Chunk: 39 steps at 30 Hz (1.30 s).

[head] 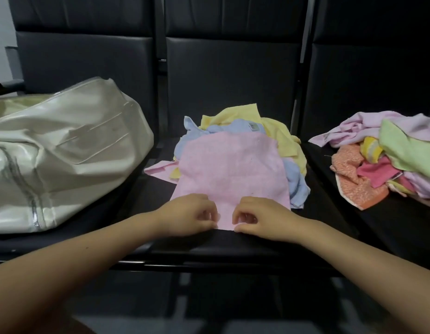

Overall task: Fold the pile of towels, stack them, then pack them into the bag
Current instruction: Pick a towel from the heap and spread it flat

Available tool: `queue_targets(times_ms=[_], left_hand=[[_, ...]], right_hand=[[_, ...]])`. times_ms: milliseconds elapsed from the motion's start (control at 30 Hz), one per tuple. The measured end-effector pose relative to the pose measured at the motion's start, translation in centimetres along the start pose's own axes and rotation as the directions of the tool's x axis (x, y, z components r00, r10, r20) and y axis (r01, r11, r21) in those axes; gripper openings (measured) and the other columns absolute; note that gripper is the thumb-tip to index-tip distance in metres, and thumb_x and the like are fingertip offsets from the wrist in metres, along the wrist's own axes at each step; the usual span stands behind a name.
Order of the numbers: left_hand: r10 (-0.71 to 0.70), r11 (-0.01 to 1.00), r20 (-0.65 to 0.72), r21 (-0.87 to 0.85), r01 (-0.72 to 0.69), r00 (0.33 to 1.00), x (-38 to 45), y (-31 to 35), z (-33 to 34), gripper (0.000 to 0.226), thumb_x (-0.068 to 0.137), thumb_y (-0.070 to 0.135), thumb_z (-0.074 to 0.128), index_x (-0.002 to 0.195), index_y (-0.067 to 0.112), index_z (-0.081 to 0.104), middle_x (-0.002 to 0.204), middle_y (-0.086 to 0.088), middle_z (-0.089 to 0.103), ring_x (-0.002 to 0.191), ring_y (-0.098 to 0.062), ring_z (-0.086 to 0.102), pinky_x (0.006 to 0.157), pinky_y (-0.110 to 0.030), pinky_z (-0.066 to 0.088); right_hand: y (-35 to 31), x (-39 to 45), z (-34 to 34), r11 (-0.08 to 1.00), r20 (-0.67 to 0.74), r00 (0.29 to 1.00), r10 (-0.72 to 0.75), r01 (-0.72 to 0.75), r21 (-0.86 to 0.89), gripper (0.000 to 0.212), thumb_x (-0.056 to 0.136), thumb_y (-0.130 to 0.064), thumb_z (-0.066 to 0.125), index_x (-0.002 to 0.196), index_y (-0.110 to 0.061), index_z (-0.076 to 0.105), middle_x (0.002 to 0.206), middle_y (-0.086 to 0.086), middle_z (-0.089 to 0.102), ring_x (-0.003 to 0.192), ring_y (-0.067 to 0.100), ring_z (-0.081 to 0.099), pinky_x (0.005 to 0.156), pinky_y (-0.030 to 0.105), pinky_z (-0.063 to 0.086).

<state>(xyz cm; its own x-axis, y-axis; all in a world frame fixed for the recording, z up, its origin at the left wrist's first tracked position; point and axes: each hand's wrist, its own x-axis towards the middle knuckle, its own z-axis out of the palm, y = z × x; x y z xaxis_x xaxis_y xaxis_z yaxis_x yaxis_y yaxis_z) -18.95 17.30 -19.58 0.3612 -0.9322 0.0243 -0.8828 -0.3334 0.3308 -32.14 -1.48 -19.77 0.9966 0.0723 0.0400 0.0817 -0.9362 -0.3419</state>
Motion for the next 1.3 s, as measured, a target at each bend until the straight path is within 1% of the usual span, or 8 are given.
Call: queue_targets(times_ms=[333, 600, 733, 833, 933, 1067, 1200, 1300], left_hand=[[0.069, 0.992, 0.007, 0.101, -0.069, 0.998, 1.5, -1.0, 1.0, 0.02, 0.093, 0.036, 0.041, 0.09, 0.017, 0.046, 0.09, 0.004, 0.048, 0.085, -0.015, 0.045, 0.077, -0.03, 0.039], [-0.002, 0.996, -0.248, 0.089, 0.025, 0.969, 2.7, -2.9, -0.3, 0.02, 0.1, 0.038, 0.046, 0.107, 0.02, 0.053, 0.077, 0.007, 0.06, 0.073, -0.018, 0.053, 0.065, -0.033, 0.041], [-0.037, 0.986, -0.245, 0.149, 0.075, 0.969, 2.5, -4.9, -1.8, 0.038, 0.091, 0.054, 0.054, 0.066, 0.025, 0.051, 0.056, 0.009, 0.044, 0.056, -0.007, 0.042, 0.051, -0.019, 0.025], [-0.123, 0.991, -0.238, 0.012, 0.13, 0.963, 2.0, -6.3, -2.3, 0.057, 0.08, 0.069, 0.043, 0.058, 0.015, 0.046, 0.055, 0.004, 0.044, 0.054, -0.008, 0.043, 0.053, -0.021, 0.029], [-0.222, 0.95, -0.24, -0.272, 0.154, 0.945, 1.3, -6.8, -2.3, 0.043, 0.096, 0.04, 0.055, 0.065, 0.011, 0.053, 0.057, 0.013, 0.052, 0.059, 0.0, 0.046, 0.061, -0.016, 0.034], [-0.279, 0.88, -0.269, -0.455, 0.134, 0.922, 0.0, -5.5, -2.6, 0.045, 0.088, 0.047, 0.052, 0.066, 0.008, 0.049, 0.059, 0.017, 0.045, 0.066, 0.003, 0.041, 0.063, -0.012, 0.036], [-0.27, 0.902, -0.182, -0.392, 0.182, 0.945, -1.1, -4.1, -1.6, 0.035, 0.101, 0.032, 0.048, 0.073, 0.011, 0.054, 0.068, 0.01, 0.051, 0.064, -0.003, 0.044, 0.067, -0.021, 0.039], [-0.23, 0.949, -0.093, -0.241, 0.202, 0.969, -2.1, -3.7, -0.5, 0.036, 0.1, 0.032, 0.05, 0.068, 0.015, 0.048, 0.065, 0.007, 0.047, 0.062, -0.007, 0.041, 0.065, -0.024, 0.037]], right_hand=[[-0.7, 1.6, 2.0, 0.992, -0.175, 0.978, 0.117, -0.108, 0.06, 0.016, 0.099, -0.034, 0.046, 0.089, -0.021, 0.044, 0.087, -0.009, 0.049, 0.081, 0.012, 0.044, 0.076, 0.035, 0.044], [-0.1, 2.8, 1.0, 0.974, -0.197, 0.962, 0.191, -0.21, -0.084, 0.016, 0.097, -0.022, 0.042, 0.085, -0.018, 0.053, 0.093, 0.003, 0.062, 0.084, 0.023, 0.053, 0.073, 0.04, 0.045], [1.3, 2.3, -1.3, 0.951, -0.196, 0.934, 0.299, -0.309, -0.021, 0.023, 0.095, -0.016, 0.044, 0.091, -0.008, 0.065, 0.088, 0.006, 0.066, 0.083, 0.023, 0.059, 0.076, 0.036, 0.047], [2.7, 1.6, -2.8, 0.921, -0.206, 0.899, 0.387, -0.366, 0.134, 0.024, 0.09, -0.009, 0.045, 0.09, -0.009, 0.068, 0.09, 0.003, 0.068, 0.088, 0.021, 0.059, 0.08, 0.032, 0.046], [2.5, 0.3, -4.4, 0.862, -0.232, 0.864, 0.447, -0.345, 0.371, 0.02, 0.094, -0.008, 0.048, 0.079, -0.001, 0.059, 0.076, 0.004, 0.054, 0.079, 0.018, 0.052, 0.061, 0.021, 0.041], [2.3, -2.0, -5.2, 0.703, -0.178, 0.846, 0.503, -0.28, 0.654, 0.031, 0.1, -0.016, 0.05, 0.087, 0.009, 0.062, 0.075, 0.001, 0.052, 0.07, 0.011, 0.049, 0.051, 0.011, 0.04], [2.5, -3.3, -3.6, 0.73, -0.079, 0.849, 0.523, -0.399, 0.555, 0.029, 0.098, -0.031, 0.053, 0.078, -0.015, 0.065, 0.071, -0.005, 0.06, 0.066, 0.009, 0.051, 0.059, 0.021, 0.038], [2.4, -4.1, -2.5, 0.76, 0.018, 0.864, 0.503, -0.452, 0.467, 0.034, 0.097, -0.035, 0.055, 0.085, -0.006, 0.068, 0.087, 0.004, 0.068, 0.078, 0.013, 0.058, 0.072, 0.029, 0.046]])
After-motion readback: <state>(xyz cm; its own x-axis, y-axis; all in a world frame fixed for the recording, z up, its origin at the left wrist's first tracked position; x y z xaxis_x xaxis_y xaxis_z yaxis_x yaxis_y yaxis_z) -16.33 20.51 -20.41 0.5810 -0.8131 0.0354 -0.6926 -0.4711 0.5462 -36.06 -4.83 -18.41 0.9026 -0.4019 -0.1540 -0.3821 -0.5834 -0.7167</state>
